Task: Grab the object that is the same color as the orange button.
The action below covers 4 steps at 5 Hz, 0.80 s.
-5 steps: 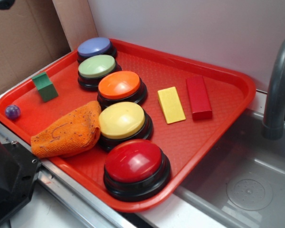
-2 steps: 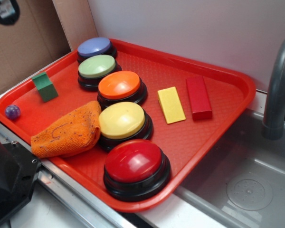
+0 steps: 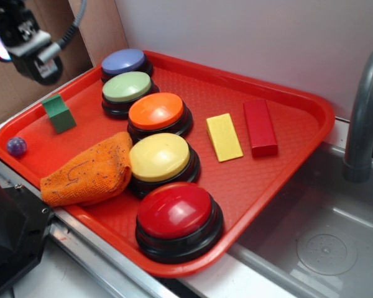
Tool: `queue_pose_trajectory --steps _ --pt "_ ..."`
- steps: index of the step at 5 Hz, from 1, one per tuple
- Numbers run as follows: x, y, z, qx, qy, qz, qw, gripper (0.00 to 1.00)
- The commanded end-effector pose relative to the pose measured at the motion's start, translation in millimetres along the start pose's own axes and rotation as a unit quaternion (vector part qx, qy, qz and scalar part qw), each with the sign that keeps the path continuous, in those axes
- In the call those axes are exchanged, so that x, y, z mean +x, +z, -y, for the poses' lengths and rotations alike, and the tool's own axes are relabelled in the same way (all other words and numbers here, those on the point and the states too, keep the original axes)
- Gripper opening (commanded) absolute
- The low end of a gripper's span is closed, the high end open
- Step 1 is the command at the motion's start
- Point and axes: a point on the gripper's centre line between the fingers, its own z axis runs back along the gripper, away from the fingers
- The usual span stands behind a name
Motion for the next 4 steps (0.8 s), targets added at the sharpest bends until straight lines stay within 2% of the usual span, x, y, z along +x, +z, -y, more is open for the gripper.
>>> queue_pose_trajectory --steps 1,4 --pt "-1.8 -55.3 -8.6 0.008 -0.003 -0.019 1.0 1.0" --pt "-4.1 -111.3 -20.3 0.056 -0.003 -0.022 0.998 1.0"
